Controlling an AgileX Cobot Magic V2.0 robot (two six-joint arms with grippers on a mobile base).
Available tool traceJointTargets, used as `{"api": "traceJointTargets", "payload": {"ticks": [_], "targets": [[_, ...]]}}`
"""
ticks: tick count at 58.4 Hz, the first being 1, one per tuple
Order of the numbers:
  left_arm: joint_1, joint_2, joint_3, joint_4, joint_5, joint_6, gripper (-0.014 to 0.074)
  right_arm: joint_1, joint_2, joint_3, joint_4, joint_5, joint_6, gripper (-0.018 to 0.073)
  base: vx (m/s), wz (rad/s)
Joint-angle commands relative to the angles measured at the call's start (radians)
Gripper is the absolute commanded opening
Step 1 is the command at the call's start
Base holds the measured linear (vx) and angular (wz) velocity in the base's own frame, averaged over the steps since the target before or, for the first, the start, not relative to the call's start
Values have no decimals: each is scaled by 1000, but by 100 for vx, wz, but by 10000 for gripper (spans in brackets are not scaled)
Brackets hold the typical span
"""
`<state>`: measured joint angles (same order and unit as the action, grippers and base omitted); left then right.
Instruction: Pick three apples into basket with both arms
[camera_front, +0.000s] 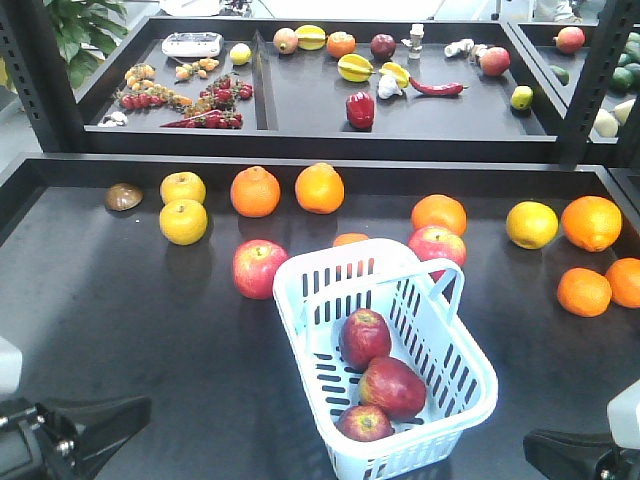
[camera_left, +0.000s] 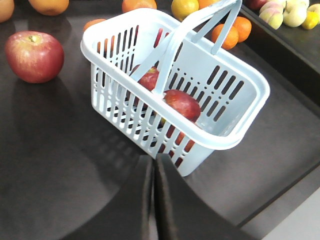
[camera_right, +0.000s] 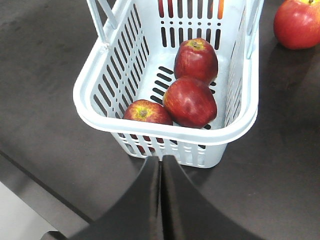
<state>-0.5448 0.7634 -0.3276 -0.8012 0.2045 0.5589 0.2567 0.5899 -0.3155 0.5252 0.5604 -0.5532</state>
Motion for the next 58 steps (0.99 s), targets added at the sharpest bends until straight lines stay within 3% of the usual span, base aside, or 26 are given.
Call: {"api": "traceJointTargets", "payload": {"ticks": [1, 7, 18, 23, 33, 38, 44, 58], "targets": [[-5, -12, 23, 40, -48, -25, -6, 0, 1, -25, 17, -48, -8, -9, 0, 0], [-5, -36, 119, 102, -90, -94, -6, 0, 1, -25, 17, -48, -8, -9, 0, 0], [-5, -160, 273, 209, -264, -304, -6, 0, 1, -25, 17, -48, -8, -9, 0, 0], [-5, -237, 336, 295, -342, -325, -6, 0, 1, -25, 17, -48, -8, -9, 0, 0], [9, -419, 332, 506, -290, -304, -6, 0, 1, -25, 17, -47, -8, -9, 0, 0], [50, -507, 332, 590, -289, -304, -6, 0, 1, -25, 17, -47, -8, -9, 0, 0], [121, -613, 332, 638, -282, -304, -6, 0, 1, -25, 17, -47, -8, -9, 0, 0], [341, -785, 332, 638, -212, -318, -6, 0, 2, -25, 17, -43, -8, -9, 0, 0]]}}
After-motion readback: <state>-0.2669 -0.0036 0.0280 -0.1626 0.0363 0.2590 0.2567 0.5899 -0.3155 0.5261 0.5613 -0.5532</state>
